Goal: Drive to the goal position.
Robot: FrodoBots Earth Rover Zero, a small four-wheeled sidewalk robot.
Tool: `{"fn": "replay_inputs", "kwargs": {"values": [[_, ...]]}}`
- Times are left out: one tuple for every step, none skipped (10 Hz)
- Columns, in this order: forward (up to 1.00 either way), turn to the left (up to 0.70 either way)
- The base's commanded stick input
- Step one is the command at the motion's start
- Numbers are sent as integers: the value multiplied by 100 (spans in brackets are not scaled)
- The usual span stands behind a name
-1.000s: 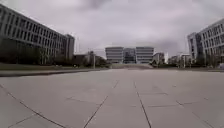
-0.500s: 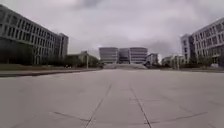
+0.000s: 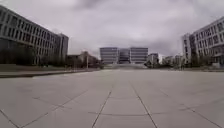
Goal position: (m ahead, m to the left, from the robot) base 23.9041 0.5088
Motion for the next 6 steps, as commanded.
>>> {"fn": "replay_inputs", "kwargs": {"values": [[100, 0], [100, 0], [100, 0], [100, 0], [100, -6], [100, -16]]}}
